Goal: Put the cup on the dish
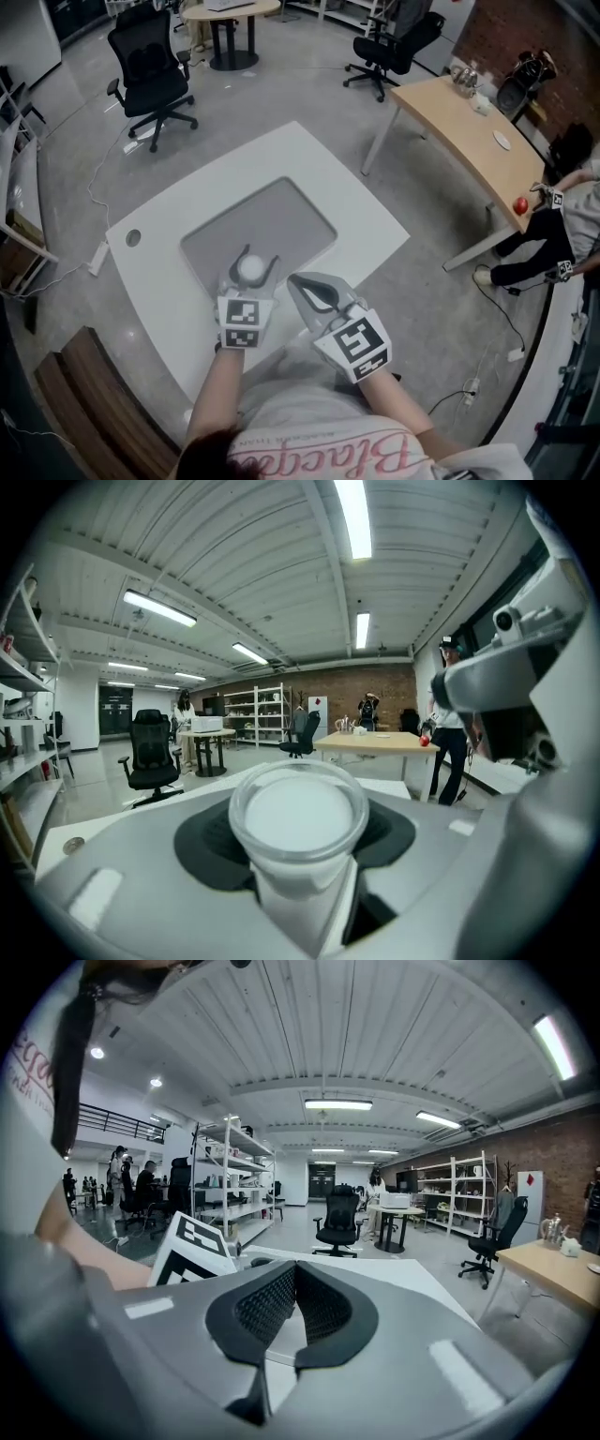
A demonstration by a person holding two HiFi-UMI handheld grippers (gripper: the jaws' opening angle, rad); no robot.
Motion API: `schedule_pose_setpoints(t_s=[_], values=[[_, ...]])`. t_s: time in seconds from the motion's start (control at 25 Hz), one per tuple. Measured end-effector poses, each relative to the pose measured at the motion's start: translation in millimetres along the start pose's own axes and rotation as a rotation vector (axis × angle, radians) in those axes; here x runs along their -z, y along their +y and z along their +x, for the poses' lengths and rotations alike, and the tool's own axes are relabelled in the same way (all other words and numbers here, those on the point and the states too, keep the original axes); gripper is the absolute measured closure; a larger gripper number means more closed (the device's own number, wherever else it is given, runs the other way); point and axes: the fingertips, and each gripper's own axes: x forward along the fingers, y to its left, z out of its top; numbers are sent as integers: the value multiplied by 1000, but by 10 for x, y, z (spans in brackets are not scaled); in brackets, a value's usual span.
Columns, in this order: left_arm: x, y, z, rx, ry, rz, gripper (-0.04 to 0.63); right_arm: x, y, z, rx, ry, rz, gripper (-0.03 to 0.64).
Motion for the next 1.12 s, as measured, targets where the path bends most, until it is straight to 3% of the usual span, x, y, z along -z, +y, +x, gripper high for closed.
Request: schedule_pose_setpoints(t_s=[0.52,1.12], values=[[538,274,709,-43,141,-60,348,107,-372,209,-34,54,1,614],[839,421,894,-63,255,-67,348,121,-493,329,-59,74,-2,614]])
